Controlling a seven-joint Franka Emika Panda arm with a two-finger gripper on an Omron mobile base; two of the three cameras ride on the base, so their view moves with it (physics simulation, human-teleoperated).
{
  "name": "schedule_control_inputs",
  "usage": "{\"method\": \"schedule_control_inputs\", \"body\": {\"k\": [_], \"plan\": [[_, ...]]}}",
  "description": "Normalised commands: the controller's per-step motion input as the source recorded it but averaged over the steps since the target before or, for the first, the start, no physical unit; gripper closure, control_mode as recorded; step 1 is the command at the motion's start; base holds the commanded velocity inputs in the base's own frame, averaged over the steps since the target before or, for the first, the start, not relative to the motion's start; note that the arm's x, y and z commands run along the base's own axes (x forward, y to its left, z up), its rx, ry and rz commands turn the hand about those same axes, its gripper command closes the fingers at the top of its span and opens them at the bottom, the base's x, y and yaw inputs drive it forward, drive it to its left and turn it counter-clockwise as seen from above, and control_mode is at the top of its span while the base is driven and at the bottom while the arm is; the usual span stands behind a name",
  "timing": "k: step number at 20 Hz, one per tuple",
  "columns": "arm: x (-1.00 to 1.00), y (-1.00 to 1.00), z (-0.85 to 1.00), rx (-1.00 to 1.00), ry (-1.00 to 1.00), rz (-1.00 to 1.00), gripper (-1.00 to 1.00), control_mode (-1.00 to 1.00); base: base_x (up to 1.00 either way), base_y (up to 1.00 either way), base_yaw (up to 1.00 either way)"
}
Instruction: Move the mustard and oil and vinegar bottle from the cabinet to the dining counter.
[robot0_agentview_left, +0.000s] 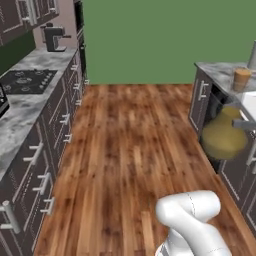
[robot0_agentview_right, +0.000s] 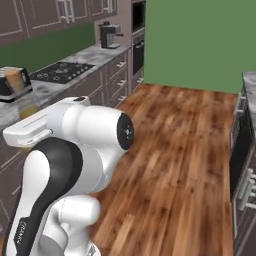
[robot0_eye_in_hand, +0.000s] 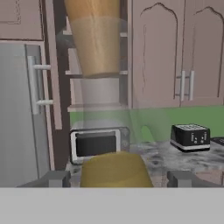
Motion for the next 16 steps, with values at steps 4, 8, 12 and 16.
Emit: {"method": "schedule_control_inputs", "body": {"k": [4,8,12,16], "plan": [[0.00,0.00,0.00,0.00,0.00,0.00,1.00,1.00,-0.77,-0.22,0.00],[0.00,0.00,0.00,0.00,0.00,0.00,1.00,1.00,-0.85,-0.03,0.00],[0.00,0.00,0.00,0.00,0.00,0.00,1.00,1.00,-0.87,-0.02,0.00],[0.00,0.00,0.00,0.00,0.00,0.00,1.00,1.00,-0.83,-0.02,-0.01]]}}
